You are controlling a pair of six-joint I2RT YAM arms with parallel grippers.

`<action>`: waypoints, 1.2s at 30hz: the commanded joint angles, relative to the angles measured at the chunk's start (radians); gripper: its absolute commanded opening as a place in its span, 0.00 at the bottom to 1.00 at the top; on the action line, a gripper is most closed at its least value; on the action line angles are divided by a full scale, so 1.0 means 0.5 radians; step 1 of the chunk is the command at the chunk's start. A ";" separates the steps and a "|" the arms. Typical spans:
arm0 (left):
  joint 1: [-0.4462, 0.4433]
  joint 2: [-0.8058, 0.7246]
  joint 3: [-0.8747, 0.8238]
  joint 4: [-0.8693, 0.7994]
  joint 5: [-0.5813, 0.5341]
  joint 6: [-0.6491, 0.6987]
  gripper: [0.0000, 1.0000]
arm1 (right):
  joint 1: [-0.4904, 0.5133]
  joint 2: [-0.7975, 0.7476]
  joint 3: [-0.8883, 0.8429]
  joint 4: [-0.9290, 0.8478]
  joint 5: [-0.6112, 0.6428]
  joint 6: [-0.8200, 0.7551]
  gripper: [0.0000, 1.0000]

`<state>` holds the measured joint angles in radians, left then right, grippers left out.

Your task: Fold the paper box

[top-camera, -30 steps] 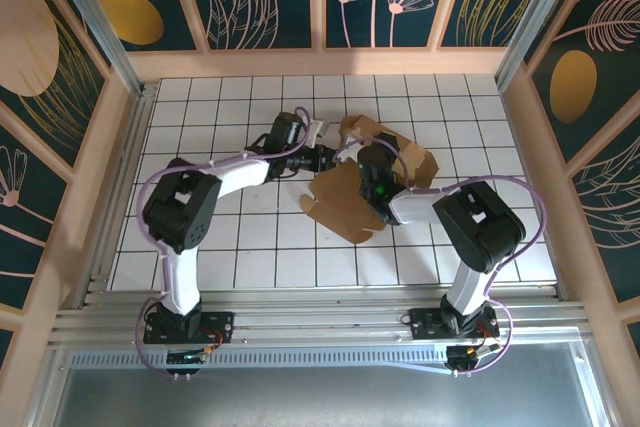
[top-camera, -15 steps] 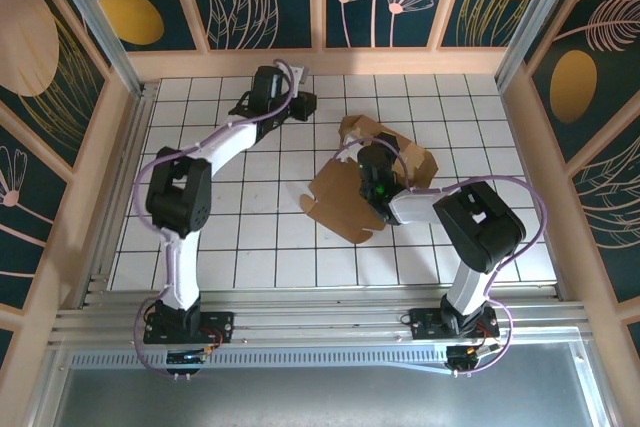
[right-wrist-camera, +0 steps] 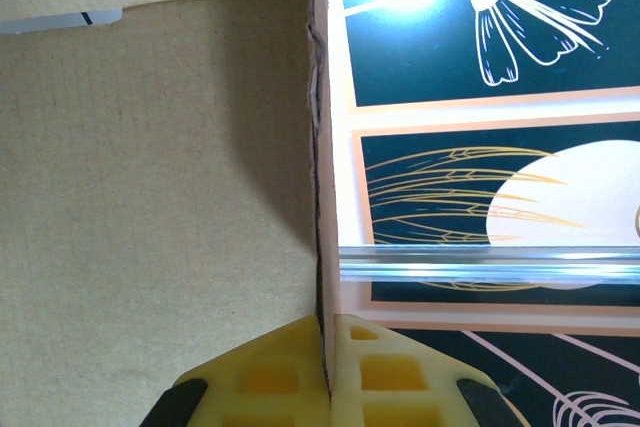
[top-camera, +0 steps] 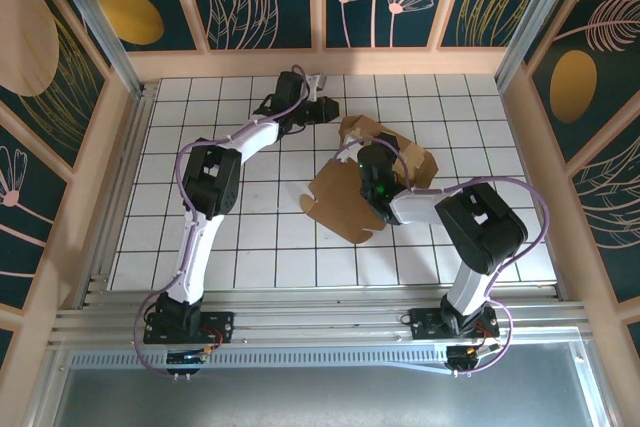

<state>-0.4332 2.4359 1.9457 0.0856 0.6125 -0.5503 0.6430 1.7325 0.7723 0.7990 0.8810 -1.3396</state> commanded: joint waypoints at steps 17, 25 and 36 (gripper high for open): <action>-0.059 -0.361 -0.708 0.547 0.469 -0.067 0.11 | 0.015 0.017 -0.014 -0.164 0.002 0.121 0.00; -0.146 -0.334 -0.737 0.555 0.479 -0.046 0.10 | 0.021 0.008 -0.016 -0.183 0.004 0.142 0.00; -0.148 -0.590 -0.924 0.466 0.205 0.336 0.28 | 0.024 -0.032 -0.043 -0.205 0.008 0.163 0.00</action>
<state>-0.4992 2.2253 1.4899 0.3347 0.7502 -0.4980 0.6434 1.7248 0.7723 0.7731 0.8932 -1.2984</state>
